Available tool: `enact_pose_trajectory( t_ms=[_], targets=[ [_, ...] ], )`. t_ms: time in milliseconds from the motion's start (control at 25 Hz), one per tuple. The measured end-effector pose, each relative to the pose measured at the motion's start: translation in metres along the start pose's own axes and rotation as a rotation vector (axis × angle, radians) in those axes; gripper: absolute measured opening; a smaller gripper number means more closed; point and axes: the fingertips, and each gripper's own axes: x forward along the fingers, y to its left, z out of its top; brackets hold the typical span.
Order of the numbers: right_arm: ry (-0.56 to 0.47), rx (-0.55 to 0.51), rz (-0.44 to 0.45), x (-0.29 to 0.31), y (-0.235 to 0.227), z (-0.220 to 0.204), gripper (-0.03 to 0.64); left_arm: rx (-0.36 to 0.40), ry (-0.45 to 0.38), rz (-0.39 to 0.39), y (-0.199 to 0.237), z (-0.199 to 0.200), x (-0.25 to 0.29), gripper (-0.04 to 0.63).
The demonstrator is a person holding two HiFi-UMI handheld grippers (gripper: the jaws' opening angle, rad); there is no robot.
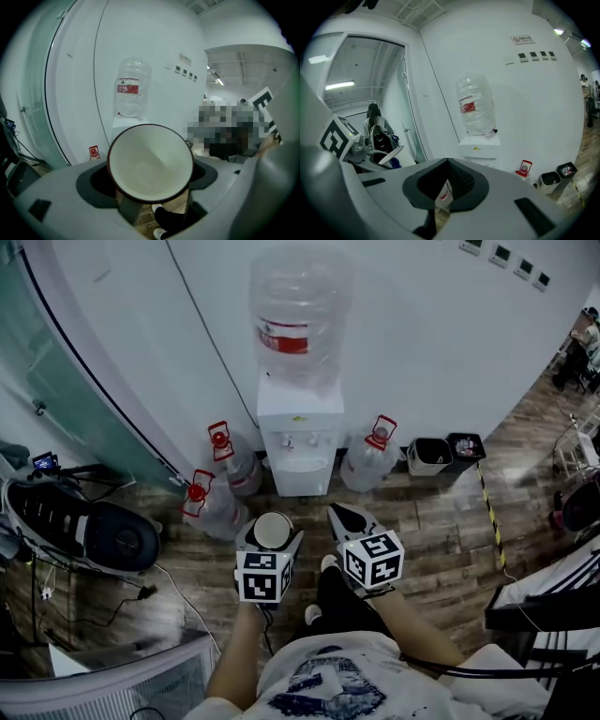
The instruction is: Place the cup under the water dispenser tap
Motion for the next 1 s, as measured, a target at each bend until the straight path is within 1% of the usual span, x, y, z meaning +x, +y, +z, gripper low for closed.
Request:
enact_pose_trajectory(
  t_ms=[240,680,1000],
  targets=[
    [0.028,0.010,0.010,0.029,-0.015,-0.011,0.020,0.003,0.029,-0.001,0.011,-0.001,0.032,0.451],
    [0.078,0.017,0.045,0.114,-0.062,-0.035,0.020,0.025,0.095,-0.002,0.034,0.000,0.125,0.451],
    [0.120,0.059,0.006,0.185,-0.119,-0.080,0.020,0.039,0.119,0.005,0.068,-0.016,0.214,0.451]
  ],
)
